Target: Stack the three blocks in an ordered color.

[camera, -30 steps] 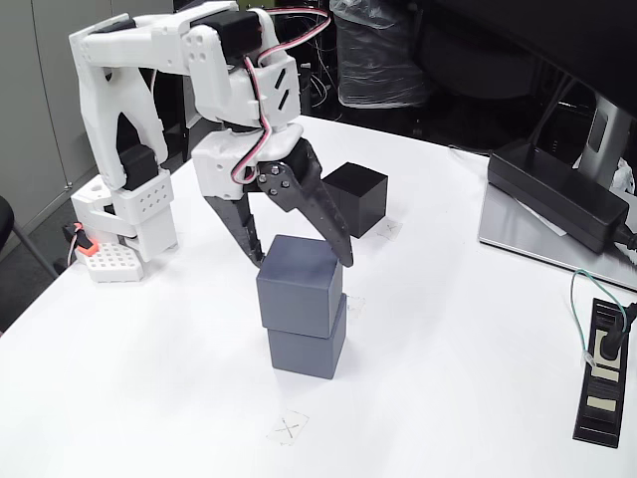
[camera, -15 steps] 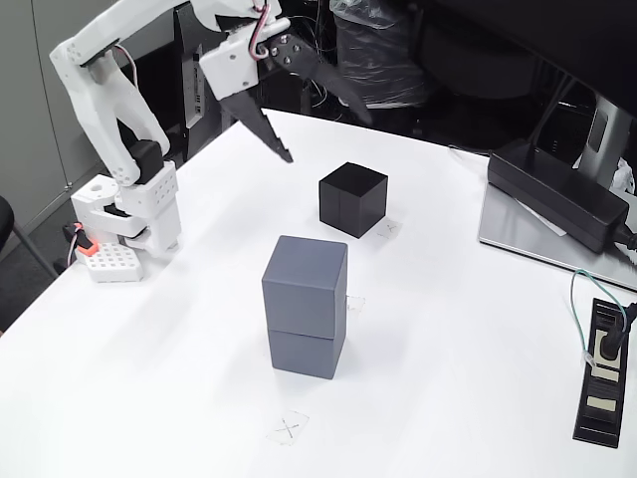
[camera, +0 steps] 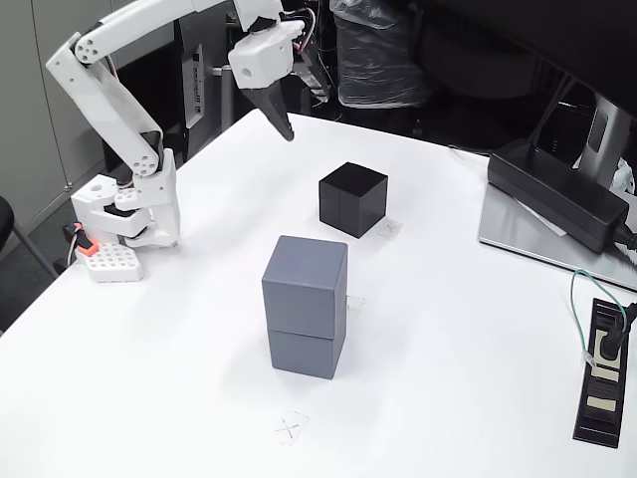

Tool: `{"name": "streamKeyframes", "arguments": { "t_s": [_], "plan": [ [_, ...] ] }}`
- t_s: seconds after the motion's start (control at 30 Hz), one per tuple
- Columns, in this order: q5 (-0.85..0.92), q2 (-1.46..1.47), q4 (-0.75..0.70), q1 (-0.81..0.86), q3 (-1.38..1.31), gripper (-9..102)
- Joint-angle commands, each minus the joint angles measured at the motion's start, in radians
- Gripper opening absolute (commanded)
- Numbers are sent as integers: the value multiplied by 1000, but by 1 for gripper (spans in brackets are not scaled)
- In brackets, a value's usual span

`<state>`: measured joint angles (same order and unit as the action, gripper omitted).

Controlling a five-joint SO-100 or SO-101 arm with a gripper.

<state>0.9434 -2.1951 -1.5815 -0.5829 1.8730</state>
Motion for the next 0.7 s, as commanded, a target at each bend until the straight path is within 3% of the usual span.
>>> {"name": "streamKeyframes", "arguments": {
  "t_s": [0.0, 0.43, 0.67],
  "plan": [
    [60, -15, 51, -20, 86, 32],
    [69, 89, 402, -14, 275, 32],
    [-54, 227, 545, -14, 252, 33]
  ]
}}
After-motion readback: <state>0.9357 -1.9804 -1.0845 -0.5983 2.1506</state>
